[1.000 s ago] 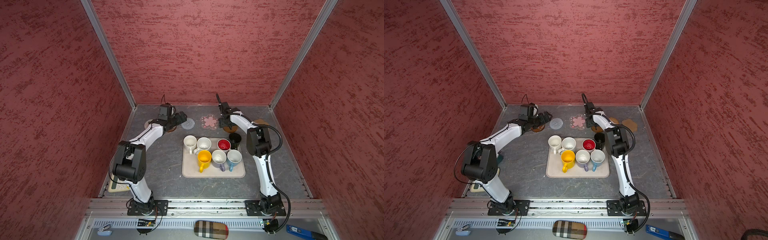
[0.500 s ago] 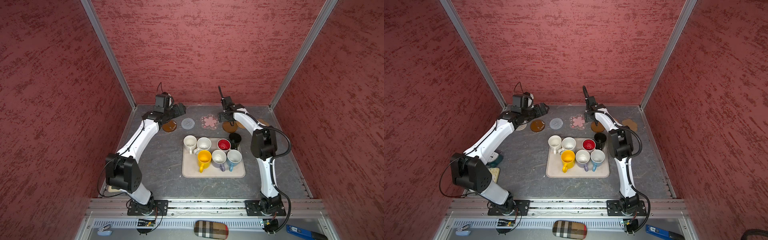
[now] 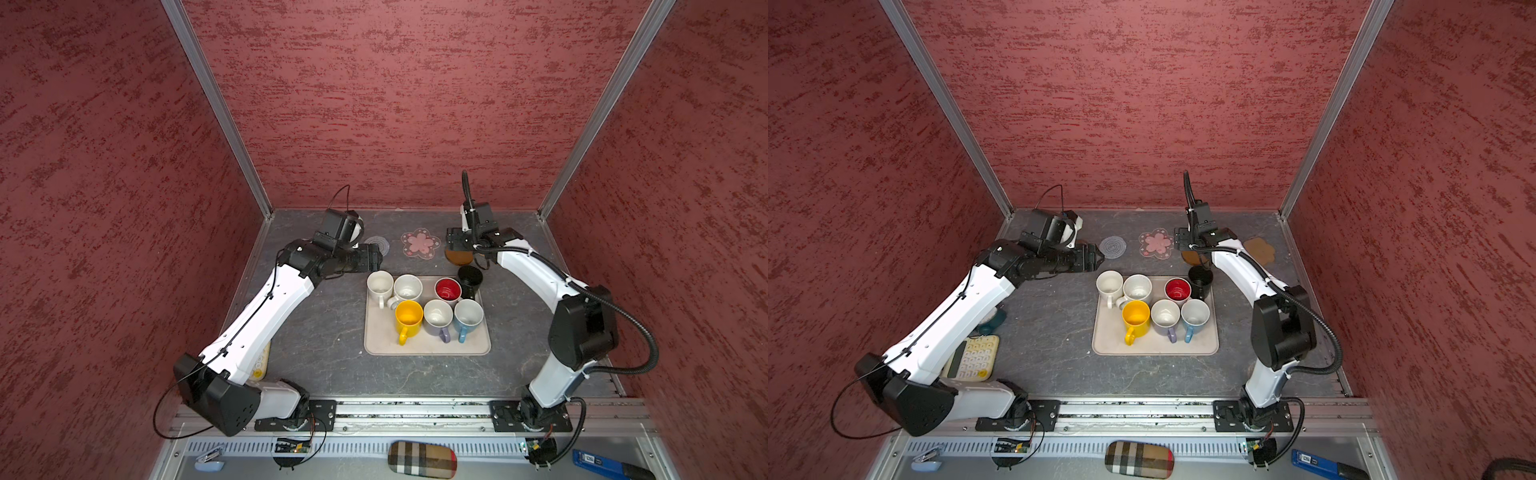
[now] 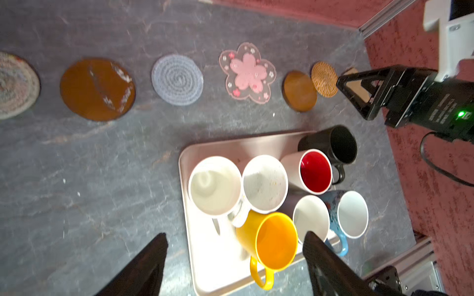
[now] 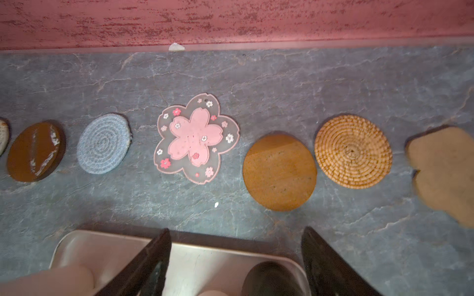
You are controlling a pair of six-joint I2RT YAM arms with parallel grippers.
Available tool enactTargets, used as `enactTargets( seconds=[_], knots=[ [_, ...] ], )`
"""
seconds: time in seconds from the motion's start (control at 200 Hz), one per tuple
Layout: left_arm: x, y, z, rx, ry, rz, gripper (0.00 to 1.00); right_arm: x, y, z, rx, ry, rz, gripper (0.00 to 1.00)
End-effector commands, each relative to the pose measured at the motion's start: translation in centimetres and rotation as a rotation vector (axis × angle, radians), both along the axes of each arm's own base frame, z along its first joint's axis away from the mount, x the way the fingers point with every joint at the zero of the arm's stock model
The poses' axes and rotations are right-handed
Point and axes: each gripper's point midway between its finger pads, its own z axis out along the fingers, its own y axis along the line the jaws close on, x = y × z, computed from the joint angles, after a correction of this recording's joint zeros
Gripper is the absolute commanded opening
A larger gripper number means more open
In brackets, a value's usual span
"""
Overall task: Place cups on coasters
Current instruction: Move the coaster to the top-right of the table, then pick up the cup from the tray.
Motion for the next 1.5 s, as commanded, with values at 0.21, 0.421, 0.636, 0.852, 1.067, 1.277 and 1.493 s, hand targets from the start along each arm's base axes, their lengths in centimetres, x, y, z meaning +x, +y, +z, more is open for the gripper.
enactTargets(
  seconds=[0.21,0.421,0.636,0.852,1.067,1.277,1.493],
  knots=[
    [-6.7,-1.1,-7.3,0.118,0.212,-0.002,0.76,-2.9,1.6,1.7,0.228,-0.115,-0.035,0.79],
    [-6.3,-2.2,-10.3,0.124,0.247,0.028,0.72,-4.2,1.7,1.3,0.248,-0.108,-0.020,0.79],
    [-4.6,-3.1,-11.7,0.122,0.240,0.028,0.71,-5.7,1.0,1.7,0.255,-0.131,-0.020,0.79],
    [-3.3,-2.9,-13.3,0.136,0.269,0.058,0.65,-6.8,0.6,1.5,0.257,-0.135,-0.020,0.78],
    [-2.2,-2.6,-13.8,0.153,0.274,0.067,0.61,-7.7,0.3,1.1,0.271,-0.141,-0.023,0.78],
    [-1.7,-2.8,-15.1,0.152,0.286,0.069,0.59,-8.0,0.1,0.9,0.273,-0.152,-0.023,0.77],
    [-1.4,-2.7,-16.0,0.180,0.301,0.070,0.55,-8.2,-0.1,0.6,0.259,-0.148,-0.025,0.77]
  ],
)
